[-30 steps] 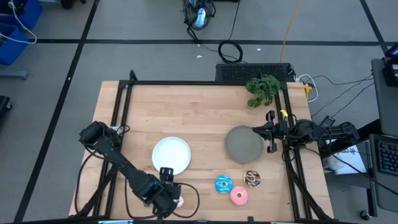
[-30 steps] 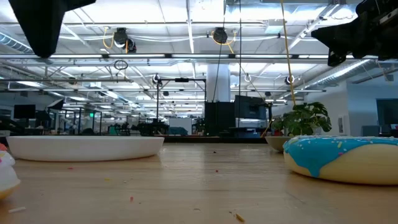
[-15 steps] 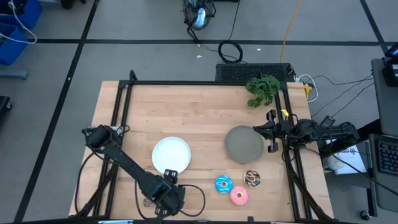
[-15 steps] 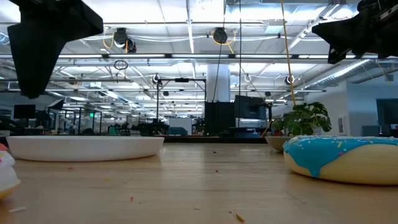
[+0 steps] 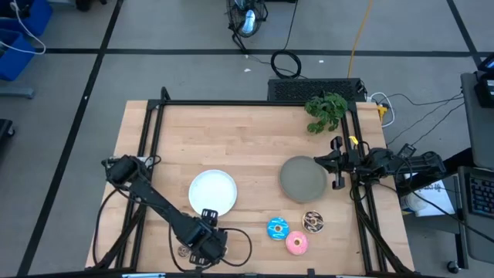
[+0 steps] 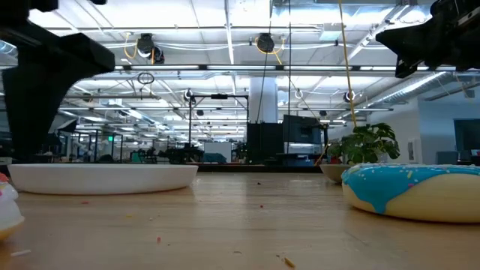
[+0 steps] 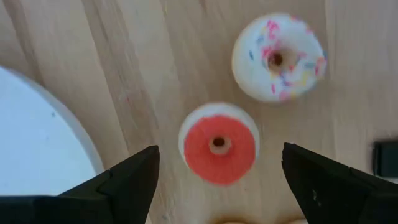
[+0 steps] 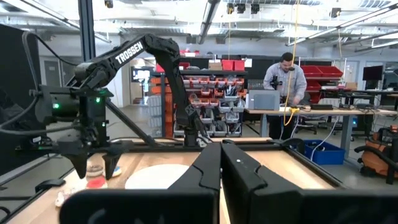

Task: Pick & Place donuts
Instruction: Put the small orange donut on the white plate

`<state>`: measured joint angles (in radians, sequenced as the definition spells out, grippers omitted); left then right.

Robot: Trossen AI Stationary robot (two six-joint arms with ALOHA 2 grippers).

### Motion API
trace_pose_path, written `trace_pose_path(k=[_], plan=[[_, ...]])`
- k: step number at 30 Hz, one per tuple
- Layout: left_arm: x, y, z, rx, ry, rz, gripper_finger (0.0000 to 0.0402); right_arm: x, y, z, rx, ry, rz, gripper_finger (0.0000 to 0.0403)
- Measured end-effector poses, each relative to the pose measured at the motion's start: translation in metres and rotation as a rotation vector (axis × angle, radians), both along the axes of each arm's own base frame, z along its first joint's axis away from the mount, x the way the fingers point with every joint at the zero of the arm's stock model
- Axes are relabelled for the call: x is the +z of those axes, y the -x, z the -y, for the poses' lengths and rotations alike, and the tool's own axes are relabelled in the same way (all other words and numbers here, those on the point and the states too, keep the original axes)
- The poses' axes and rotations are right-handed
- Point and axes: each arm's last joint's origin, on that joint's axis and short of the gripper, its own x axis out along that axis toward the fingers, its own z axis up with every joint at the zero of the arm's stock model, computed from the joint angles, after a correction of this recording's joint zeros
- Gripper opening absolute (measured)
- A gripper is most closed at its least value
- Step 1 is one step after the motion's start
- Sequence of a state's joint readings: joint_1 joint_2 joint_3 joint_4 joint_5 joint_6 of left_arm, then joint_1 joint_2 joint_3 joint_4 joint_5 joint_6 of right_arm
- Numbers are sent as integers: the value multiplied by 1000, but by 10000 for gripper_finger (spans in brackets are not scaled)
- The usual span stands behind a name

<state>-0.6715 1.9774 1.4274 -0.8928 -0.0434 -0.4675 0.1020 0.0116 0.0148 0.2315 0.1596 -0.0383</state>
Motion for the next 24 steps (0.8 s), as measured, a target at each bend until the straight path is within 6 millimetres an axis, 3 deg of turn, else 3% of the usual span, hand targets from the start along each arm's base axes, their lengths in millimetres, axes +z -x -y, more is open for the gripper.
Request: trace_pose_path(k=[24], plan=[[-33,8,-9,56,34,8,333,0,0,0,0,0,2,0]])
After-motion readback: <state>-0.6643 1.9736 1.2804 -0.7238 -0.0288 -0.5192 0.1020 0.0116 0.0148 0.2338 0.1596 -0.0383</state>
